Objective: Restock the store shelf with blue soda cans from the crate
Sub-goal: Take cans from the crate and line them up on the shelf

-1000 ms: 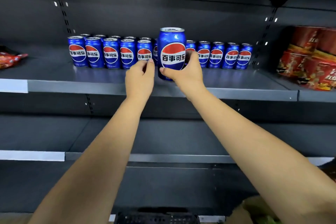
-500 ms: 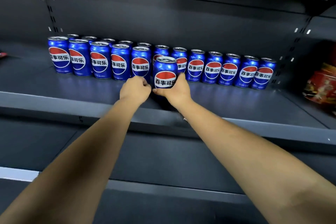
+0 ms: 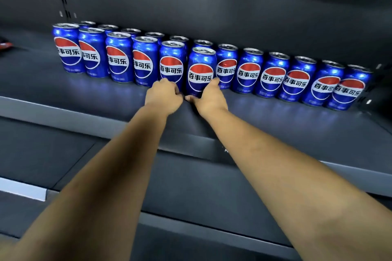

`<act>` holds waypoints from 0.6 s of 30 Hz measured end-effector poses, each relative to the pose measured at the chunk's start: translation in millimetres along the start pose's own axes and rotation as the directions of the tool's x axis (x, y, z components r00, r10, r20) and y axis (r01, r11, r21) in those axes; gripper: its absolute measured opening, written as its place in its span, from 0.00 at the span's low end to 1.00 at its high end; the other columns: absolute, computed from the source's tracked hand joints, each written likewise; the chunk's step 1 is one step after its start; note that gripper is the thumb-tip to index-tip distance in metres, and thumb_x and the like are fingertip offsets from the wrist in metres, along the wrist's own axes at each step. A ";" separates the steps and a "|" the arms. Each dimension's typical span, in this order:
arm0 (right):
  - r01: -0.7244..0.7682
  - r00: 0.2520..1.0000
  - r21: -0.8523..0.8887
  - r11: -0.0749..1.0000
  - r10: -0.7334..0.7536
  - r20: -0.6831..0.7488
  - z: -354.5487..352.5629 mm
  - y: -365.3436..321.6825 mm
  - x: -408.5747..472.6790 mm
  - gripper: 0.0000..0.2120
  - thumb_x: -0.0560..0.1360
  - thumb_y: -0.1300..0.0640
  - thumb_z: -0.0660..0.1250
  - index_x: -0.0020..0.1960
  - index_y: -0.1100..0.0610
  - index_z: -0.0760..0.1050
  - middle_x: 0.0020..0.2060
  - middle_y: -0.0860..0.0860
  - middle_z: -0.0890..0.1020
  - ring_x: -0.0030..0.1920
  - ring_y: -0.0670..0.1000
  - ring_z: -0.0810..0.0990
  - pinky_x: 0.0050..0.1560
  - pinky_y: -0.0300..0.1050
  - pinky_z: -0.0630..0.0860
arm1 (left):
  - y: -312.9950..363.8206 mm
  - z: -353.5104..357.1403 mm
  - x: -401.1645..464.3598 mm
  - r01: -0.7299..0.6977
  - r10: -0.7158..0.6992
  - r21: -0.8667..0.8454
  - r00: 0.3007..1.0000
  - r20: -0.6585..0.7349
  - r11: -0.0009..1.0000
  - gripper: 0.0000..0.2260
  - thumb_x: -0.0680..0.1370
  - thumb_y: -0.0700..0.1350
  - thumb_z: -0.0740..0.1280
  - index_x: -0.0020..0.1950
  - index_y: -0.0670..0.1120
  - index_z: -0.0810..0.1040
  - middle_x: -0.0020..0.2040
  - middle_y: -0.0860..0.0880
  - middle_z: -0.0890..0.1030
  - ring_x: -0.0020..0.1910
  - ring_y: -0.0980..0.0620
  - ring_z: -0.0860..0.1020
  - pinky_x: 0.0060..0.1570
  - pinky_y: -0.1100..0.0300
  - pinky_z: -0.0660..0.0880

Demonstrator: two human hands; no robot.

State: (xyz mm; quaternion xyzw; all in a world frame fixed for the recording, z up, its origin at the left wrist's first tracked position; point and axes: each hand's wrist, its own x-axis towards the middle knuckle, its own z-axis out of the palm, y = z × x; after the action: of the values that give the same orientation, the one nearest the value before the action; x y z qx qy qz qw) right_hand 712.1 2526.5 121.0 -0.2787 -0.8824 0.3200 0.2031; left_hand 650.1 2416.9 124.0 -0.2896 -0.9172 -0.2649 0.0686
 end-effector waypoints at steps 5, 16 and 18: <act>-0.006 0.999 -0.211 0.977 -0.002 -0.035 1.7 -2.8 5.8 0.43 0.72 0.39 0.67 0.74 0.63 0.52 0.69 0.57 0.68 0.69 0.57 0.66 0.66 0.52 0.64 | -1.3 2.2 0.1 -0.012 0.012 0.018 1.000 0.005 1.000 0.13 0.77 0.44 0.62 0.60 0.42 0.77 0.60 0.42 0.73 0.60 0.43 0.71 0.59 0.50 0.70; -0.030 0.998 -0.296 0.955 0.010 -0.069 4.6 -1.1 9.9 0.36 0.72 0.35 0.64 0.67 0.61 0.62 0.67 0.57 0.69 0.68 0.57 0.67 0.64 0.49 0.64 | -1.4 2.6 0.6 -0.015 0.015 0.038 1.000 0.005 0.999 0.15 0.78 0.46 0.61 0.62 0.44 0.76 0.61 0.44 0.72 0.62 0.45 0.69 0.61 0.51 0.69; -0.029 0.997 -0.267 0.963 0.010 -0.076 1.6 -2.9 6.3 0.36 0.71 0.36 0.66 0.67 0.62 0.62 0.66 0.57 0.70 0.67 0.57 0.68 0.64 0.49 0.65 | 0.1 1.0 -0.1 -0.026 0.026 0.062 1.000 0.013 0.998 0.15 0.78 0.46 0.61 0.62 0.44 0.76 0.61 0.43 0.72 0.62 0.44 0.69 0.60 0.51 0.69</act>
State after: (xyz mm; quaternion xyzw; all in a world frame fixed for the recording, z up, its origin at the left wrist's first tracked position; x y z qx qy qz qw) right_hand 705.4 2527.8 122.9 -0.3238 -0.9067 0.1894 0.1928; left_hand 650.3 2417.5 123.2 -0.3009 -0.9216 -0.2335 0.0753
